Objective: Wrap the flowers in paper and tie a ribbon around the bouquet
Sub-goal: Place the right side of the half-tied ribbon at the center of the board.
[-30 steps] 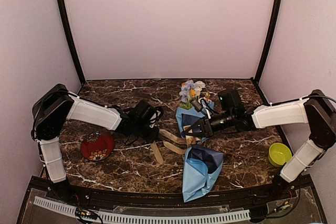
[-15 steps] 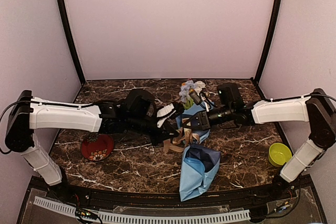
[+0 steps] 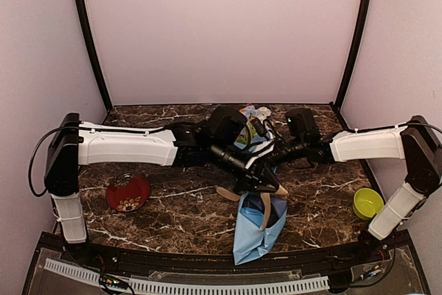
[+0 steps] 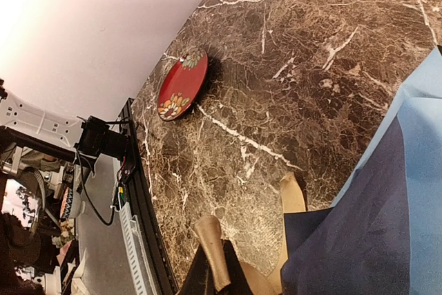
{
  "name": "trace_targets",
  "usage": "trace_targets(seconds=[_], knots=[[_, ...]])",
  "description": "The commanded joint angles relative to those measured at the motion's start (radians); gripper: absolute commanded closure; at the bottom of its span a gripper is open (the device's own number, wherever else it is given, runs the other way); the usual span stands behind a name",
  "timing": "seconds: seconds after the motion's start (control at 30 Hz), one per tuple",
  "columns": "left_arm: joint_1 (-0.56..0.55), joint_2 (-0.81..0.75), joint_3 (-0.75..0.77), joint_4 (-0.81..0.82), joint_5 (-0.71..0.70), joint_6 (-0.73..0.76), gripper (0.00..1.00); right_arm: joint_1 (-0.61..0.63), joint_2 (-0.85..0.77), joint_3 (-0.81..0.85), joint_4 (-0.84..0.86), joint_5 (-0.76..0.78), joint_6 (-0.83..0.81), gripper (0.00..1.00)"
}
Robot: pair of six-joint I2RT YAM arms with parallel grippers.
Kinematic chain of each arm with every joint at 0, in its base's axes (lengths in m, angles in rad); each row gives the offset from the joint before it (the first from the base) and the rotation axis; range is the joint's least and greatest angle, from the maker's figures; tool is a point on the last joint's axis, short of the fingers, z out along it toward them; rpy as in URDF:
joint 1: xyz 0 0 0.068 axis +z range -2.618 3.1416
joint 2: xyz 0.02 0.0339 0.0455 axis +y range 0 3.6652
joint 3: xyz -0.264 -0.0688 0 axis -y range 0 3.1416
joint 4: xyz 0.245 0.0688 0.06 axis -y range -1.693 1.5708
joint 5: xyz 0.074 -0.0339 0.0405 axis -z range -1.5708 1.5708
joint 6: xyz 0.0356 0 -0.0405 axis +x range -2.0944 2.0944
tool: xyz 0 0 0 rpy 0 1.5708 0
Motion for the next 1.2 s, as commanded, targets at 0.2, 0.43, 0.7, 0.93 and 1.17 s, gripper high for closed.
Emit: trace_targets(seconds=[0.2,0.43,0.7,0.93,1.17], knots=[[-0.052,0.197,0.153,0.264,0.012,-0.240,1.00,-0.004,0.006,0.053,-0.045,0.035,-0.036,1.00],[-0.056,0.258,0.203,0.279,-0.069,-0.286,1.00,-0.003,0.031,0.064,-0.109,0.062,-0.083,1.00],[-0.065,0.232,0.211,0.027,-0.121,-0.083,0.52,-0.005,0.022,0.060,-0.124,0.058,-0.115,1.00],[-0.070,0.143,0.231,-0.082,-0.242,0.066,0.26,-0.004,0.021,0.071,-0.129,0.042,-0.126,1.00],[-0.098,0.145,0.292,-0.226,-0.366,0.198,0.22,-0.004,0.022,0.081,-0.158,0.047,-0.153,1.00]])
